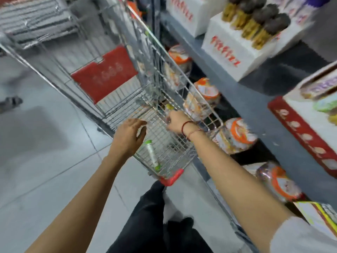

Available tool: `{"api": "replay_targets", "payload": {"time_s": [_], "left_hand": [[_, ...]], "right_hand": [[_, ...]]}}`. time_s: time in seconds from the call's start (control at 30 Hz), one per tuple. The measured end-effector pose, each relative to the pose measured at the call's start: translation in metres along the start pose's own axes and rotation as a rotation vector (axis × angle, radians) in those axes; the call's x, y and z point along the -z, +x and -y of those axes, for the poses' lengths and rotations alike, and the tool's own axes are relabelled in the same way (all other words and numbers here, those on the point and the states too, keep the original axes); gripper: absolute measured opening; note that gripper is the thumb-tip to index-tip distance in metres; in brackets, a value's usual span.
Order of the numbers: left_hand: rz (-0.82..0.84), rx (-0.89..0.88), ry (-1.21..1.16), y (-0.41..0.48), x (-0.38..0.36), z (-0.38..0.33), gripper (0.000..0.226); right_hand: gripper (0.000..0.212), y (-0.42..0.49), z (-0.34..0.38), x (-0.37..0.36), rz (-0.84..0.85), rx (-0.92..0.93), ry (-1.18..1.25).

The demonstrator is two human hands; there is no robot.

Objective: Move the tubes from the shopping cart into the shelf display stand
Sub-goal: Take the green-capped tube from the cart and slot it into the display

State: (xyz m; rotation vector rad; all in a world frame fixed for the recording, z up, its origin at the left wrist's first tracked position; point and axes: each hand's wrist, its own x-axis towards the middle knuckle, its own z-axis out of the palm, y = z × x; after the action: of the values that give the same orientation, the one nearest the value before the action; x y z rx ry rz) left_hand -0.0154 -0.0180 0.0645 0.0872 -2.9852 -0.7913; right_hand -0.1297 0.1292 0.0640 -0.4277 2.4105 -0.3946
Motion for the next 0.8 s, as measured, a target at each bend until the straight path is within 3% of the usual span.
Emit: {"api": "replay_targets", "payload": {"time_s": [0.1,0.23,0.33,0.47,0.6,0.8], "left_hand": [[0.052,0.044,0.069,-0.008,-0.012,0.022,0.017],[0.134,0.069,0.215,-0.014,-0.034,0.041,0.018],[0.124,0.044,0.284,-0.017,-0.043,0.046,0.024],[0.064,0.065,0.280,-0.017,-0.048,0.047,0.025],[0.062,0.060,0.264,-0.017,-0.050,0.048,0.025],[0.043,0.057,0.255,-0.018,-0.051,0.048,0.024]], "right_hand": [[0.022,0.040,0.002,-0.062,0.135,-0.037,0.024],[0.033,0.081,-0.009,-0.131,0.180,-0.140,0.075],[0.025,0.103,-0.017,-0.169,0.213,-0.191,0.085],[0.036,0.126,-0.016,-0.197,0.120,-0.193,0.120],[0.049,0.142,-0.010,-0.217,0.120,-0.120,-0.032],[0.032,0.145,-0.007,-0.229,0.069,-0.072,-0.168]]}}
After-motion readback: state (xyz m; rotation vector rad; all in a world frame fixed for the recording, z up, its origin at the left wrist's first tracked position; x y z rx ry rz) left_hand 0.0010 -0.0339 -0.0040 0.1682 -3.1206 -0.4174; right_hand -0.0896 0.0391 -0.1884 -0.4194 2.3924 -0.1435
